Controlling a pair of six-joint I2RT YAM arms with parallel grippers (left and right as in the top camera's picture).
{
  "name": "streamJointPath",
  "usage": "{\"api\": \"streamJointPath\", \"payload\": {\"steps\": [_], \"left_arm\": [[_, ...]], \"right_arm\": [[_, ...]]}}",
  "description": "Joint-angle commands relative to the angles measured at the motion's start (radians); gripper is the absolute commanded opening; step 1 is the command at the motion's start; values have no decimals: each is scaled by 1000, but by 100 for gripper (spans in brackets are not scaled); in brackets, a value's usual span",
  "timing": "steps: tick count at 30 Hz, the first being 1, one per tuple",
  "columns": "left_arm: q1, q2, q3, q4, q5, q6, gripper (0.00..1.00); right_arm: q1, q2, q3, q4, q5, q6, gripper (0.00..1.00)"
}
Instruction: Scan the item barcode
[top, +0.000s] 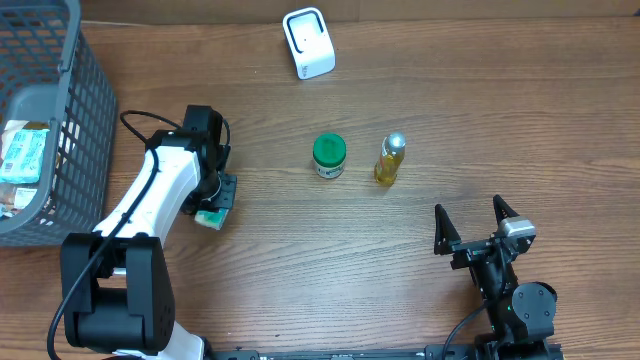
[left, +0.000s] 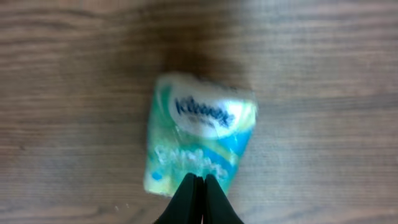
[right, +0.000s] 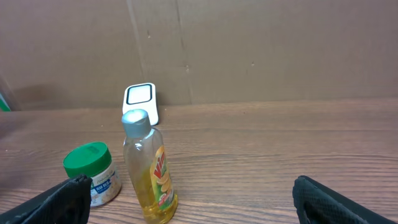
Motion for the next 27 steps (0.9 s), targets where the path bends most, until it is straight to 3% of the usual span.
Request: {"api": "streamJointPath", "payload": {"steps": [1, 13, 17, 22, 27], "left_arm": [[-16, 10, -36, 27, -23, -30, 4], [-134, 10, -97, 136, 142, -46, 5], [-141, 6, 24, 45, 150, -90, 4], [-81, 6, 164, -134, 73, -89, 11], [33, 8, 116, -152, -62, -135, 13]], "right_arm": [[-6, -7, -11, 3, 1, -4, 100], [-6, -7, -11, 3, 1, -4, 100], [-6, -7, -11, 3, 1, -4, 100], [-6, -7, -11, 3, 1, -4, 100], [-6, -7, -11, 3, 1, -4, 100]]}}
